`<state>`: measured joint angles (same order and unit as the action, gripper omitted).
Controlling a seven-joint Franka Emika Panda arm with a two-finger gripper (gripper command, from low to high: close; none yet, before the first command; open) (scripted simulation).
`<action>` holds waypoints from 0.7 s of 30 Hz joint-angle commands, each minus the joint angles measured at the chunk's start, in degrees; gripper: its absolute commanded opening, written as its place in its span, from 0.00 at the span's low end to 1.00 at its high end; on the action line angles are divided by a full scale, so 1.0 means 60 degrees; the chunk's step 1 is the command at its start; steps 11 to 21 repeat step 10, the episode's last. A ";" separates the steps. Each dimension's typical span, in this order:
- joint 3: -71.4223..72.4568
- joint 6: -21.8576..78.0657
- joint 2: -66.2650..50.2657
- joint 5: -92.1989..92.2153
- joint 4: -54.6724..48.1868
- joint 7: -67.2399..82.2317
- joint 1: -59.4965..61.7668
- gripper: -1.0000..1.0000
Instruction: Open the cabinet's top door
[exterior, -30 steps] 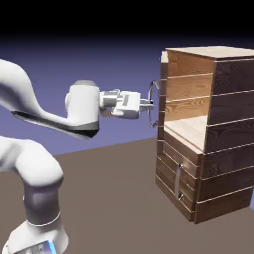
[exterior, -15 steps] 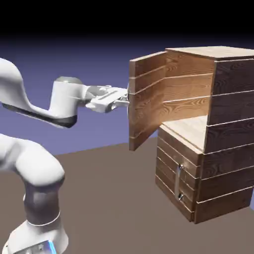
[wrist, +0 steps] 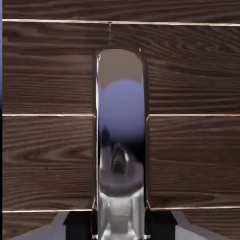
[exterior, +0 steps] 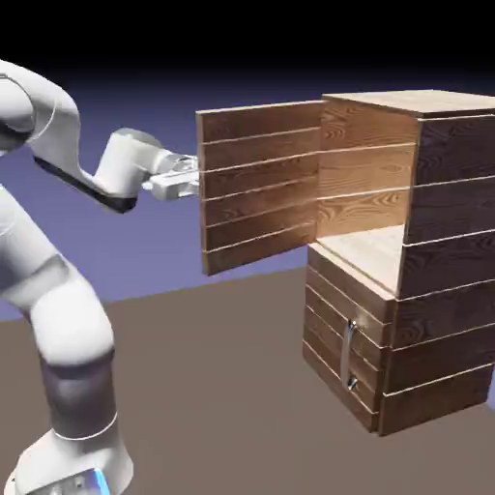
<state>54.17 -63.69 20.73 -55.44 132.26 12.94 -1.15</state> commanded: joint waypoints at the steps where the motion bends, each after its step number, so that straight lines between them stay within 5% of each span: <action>1: 0.0255 0.0383 -0.0348 0.0034 -0.0296 -0.0157 0.0181 0.00; 10: 0.1508 0.3541 -0.3463 0.0009 -0.2470 -0.1846 0.0603 0.00; 21: 0.1508 0.3541 -0.3463 0.0009 -0.2470 -0.1846 0.0603 0.00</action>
